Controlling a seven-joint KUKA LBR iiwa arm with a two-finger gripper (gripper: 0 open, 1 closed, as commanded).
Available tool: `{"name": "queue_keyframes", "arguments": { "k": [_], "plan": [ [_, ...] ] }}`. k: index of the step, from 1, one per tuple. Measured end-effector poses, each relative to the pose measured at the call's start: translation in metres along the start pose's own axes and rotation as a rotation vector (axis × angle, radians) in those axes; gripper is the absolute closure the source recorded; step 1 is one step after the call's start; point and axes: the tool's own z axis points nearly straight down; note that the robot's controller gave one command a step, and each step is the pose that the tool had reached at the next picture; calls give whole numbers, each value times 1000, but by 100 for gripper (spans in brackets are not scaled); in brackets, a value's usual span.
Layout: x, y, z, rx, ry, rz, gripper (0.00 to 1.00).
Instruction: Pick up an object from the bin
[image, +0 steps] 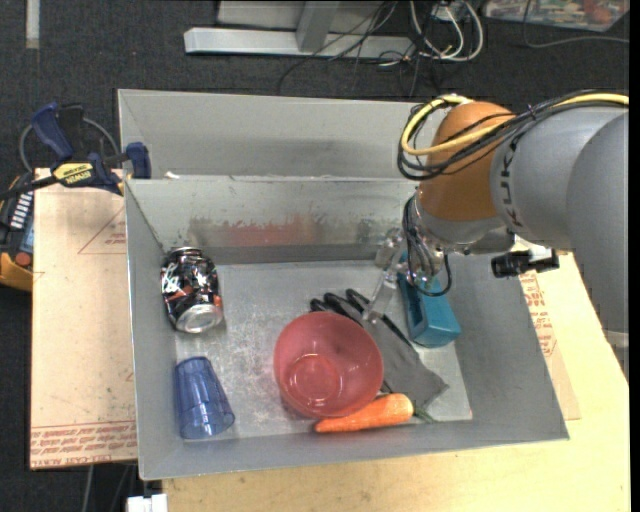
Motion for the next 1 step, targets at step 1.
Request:
{"name": "queue_keyframes", "arguments": {
  "k": [1],
  "plan": [
    [10, 14, 44, -2, -3, 237, 0]
  ]
}}
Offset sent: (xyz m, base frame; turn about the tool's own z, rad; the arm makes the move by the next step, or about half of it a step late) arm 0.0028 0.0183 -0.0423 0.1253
